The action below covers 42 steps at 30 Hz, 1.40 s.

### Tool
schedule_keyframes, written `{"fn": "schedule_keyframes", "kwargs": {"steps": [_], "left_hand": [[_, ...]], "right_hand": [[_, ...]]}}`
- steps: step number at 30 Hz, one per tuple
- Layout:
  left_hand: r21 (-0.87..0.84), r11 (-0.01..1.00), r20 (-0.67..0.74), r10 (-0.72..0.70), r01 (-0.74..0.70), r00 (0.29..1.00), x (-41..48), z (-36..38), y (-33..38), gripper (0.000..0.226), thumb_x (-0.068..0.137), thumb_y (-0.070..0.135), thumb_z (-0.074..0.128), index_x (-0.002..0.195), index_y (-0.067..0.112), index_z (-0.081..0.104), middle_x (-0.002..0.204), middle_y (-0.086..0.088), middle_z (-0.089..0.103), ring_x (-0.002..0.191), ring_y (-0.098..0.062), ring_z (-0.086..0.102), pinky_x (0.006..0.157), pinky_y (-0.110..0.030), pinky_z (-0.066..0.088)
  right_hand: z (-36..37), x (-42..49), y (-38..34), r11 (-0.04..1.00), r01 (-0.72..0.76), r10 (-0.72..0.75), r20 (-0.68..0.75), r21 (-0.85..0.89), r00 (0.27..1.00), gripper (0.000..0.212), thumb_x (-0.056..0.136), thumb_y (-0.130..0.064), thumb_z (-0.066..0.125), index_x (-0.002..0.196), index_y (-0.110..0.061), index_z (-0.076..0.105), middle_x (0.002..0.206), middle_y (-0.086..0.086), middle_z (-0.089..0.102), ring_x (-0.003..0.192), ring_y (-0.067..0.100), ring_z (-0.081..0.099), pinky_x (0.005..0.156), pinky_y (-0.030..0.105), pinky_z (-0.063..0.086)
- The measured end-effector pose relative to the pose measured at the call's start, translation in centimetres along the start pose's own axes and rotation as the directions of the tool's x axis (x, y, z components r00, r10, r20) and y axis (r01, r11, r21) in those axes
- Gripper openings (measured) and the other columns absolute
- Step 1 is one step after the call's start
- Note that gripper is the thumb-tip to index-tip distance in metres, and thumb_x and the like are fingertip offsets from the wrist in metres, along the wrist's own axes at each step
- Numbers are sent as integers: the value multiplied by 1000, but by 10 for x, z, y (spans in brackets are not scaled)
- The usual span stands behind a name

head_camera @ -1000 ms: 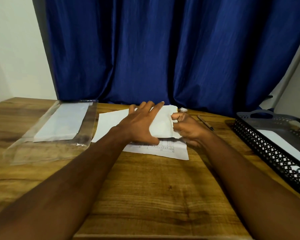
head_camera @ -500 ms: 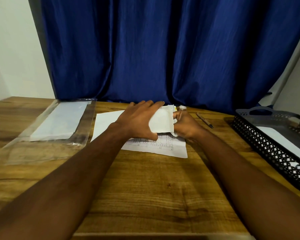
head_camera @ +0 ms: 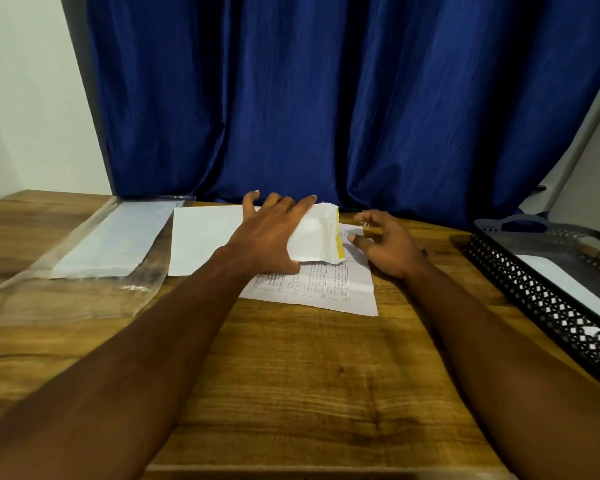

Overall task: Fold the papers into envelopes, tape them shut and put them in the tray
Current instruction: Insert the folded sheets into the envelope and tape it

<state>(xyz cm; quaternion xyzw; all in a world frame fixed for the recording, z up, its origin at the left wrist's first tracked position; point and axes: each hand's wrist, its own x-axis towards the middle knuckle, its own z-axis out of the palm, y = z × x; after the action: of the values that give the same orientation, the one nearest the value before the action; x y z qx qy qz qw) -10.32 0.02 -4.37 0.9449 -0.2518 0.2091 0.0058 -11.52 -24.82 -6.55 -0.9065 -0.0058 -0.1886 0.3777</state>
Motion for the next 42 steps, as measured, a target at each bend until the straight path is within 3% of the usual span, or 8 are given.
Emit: {"fn": "schedule_keyframes", "kwargs": {"steps": [4,8,18,22,26,34,37,42], "left_hand": [[-2,1000,5,-5,5,1000,0,1,-3,126,68,61,84,163,35,6,154,2,42,144,-22,32,121,-58,-1],[6,1000,19,-13,13,1000,0,1,-2,127,69,63,84,163,36,4,157,1,40,146,-23,31,122,-58,-1],[-5,1000,10,-12,12,1000,-1,3,-2,127,68,62,85,162,36,5,155,2,41,145,-22,31,121,-58,-2],[-4,1000,-5,-11,11,1000,-1,4,-5,127,67,63,85,162,36,5,155,2,42,145,-22,32,121,-58,-2],[-4,1000,-14,-27,27,1000,-1,4,-6,128,67,63,84,163,35,5,154,1,43,144,-23,33,121,-59,-1],[45,982,-106,-178,184,978,-5,9,-13,138,65,61,87,163,29,-4,151,-4,44,143,-26,37,122,-65,4],[42,982,-120,-179,185,977,-4,9,-13,137,65,62,86,163,29,-4,151,-4,44,143,-27,37,122,-65,4],[38,978,-126,-197,203,972,-4,7,-13,137,66,63,86,163,30,-4,153,-3,43,144,-27,36,122,-65,3]], "right_hand": [[6,12,-2,933,128,-5,344,-336,939,80,97,-64,59,165,-39,26,174,-4,25,160,25,23,126,52,21],[15,24,7,896,158,44,438,-415,898,92,86,-83,47,165,-51,12,175,-7,23,161,26,22,127,63,14],[8,21,-3,891,197,-30,381,-408,924,81,84,-72,68,152,-32,52,156,1,49,146,25,40,122,59,27],[7,17,-7,952,89,12,326,-292,945,80,61,-73,78,130,-39,53,129,-9,61,121,19,57,111,53,44],[-3,17,-4,975,105,-73,164,-194,984,41,86,-34,82,117,-26,56,111,-5,64,104,19,62,74,29,46],[-26,15,-2,959,-27,80,-181,281,980,19,103,-16,56,115,-19,70,114,0,73,99,24,66,81,34,49],[-32,10,-9,888,-75,154,-140,454,978,17,99,-9,56,98,-11,73,92,1,74,85,22,66,74,32,48],[-24,4,-14,891,-129,143,2,435,990,17,95,-5,53,88,-5,69,82,7,71,79,23,63,72,32,45]]}}
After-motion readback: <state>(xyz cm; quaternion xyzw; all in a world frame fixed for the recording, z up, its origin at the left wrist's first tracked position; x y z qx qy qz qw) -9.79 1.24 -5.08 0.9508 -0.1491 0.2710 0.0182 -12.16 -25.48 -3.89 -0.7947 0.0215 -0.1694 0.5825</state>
